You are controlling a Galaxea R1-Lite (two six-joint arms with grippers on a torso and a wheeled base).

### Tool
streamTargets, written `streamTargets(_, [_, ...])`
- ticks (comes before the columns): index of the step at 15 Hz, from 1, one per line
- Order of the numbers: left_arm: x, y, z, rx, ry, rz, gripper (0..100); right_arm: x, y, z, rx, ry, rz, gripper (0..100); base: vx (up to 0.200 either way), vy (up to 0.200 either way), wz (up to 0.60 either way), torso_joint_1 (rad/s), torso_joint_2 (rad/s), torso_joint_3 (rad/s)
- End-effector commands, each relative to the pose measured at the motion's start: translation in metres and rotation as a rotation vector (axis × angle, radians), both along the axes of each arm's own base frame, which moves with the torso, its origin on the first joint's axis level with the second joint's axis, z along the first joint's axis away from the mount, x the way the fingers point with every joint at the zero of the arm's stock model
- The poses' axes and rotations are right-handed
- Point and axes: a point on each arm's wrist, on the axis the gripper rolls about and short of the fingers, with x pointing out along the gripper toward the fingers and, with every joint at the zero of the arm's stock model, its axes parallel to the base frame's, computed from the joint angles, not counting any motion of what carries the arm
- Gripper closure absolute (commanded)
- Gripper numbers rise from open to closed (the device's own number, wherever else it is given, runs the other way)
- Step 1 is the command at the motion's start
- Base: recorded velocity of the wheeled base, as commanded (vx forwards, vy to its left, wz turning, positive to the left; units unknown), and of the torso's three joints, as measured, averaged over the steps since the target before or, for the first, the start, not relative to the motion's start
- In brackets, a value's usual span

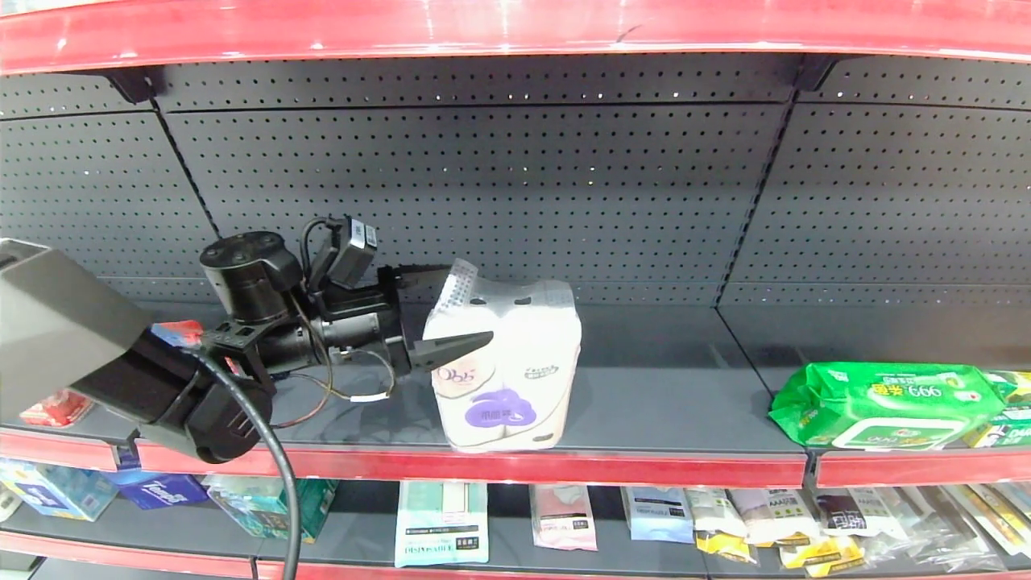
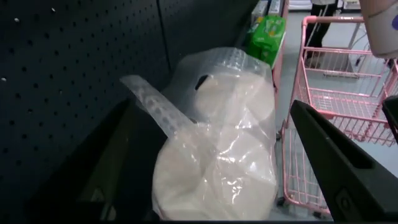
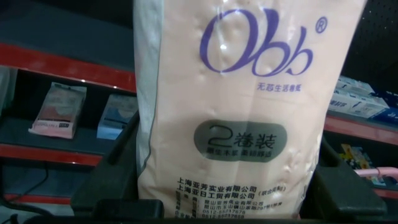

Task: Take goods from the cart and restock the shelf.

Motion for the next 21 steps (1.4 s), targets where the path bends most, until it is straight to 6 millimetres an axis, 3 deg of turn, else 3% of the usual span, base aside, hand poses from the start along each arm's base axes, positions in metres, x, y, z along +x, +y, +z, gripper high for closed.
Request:
streamTargets(1, [-0.007, 0.004, 0.018, -0.023, -0.035, 0.041, 0, 0.0, 0.0, 0.0, 0.0, 0.001, 0.001, 100, 0.0, 0.0, 0.0, 0.0, 0.0, 0.0])
streamTargets(6, [-0.015, 0.007, 0.037, -0.062, -0.088, 0.119, 0, 0.0, -0.001, 0.0, 0.004, -0.001, -0.027, 100, 0.0, 0.0, 0.0, 0.0, 0.0, 0.0])
streamTargets(8, [-0.019, 0.011, 0.048, -0.118, -0.065, 0.254, 0, 0.0, -0.001, 0.001, 0.005, -0.007, -0.027, 100, 0.0, 0.0, 0.0, 0.0, 0.0, 0.0])
streamTargets(13, [-0.02, 0.029, 0.067, -0.23, -0.068, 0.773, 0, -0.001, -0.001, 0.001, 0.032, -0.013, -0.031, 100, 0.0, 0.0, 0.0, 0.0, 0.0, 0.0])
streamTargets(14, [-0.018, 0.043, 0.068, -0.256, -0.048, 1.037, 0, -0.001, -0.001, 0.002, 0.037, -0.017, -0.03, 100, 0.0, 0.0, 0.0, 0.0, 0.0, 0.0])
streamTargets(15, [-0.023, 0.048, 0.063, -0.26, -0.022, 1.18, 0, -0.001, -0.001, 0.003, 0.037, -0.018, -0.029, 100, 0.0, 0.0, 0.0, 0.0, 0.0, 0.0])
streamTargets(16, [-0.027, 0.05, 0.059, -0.249, -0.007, 1.213, 0, -0.001, -0.001, 0.003, 0.037, -0.018, -0.029, 100, 0.0, 0.0, 0.0, 0.0, 0.0, 0.0])
streamTargets(17, [-0.053, 0.057, 0.053, -0.207, 0.03, 1.222, 0, -0.002, -0.001, 0.004, 0.039, -0.026, -0.03, 100, 0.0, 0.0, 0.0, 0.0, 0.0, 0.0])
streamTargets(18, [-0.065, 0.06, 0.052, -0.171, 0.064, 1.235, 0, -0.002, -0.001, 0.005, 0.052, -0.036, -0.031, 100, 0.0, 0.0, 0.0, 0.0, 0.0, 0.0])
streamTargets(21, [-0.117, 0.072, 0.067, -0.104, 0.128, 1.238, 0, -0.001, -0.001, 0.006, 0.061, -0.051, -0.059, 100, 0.0, 0.0, 0.0, 0.0, 0.0, 0.0])
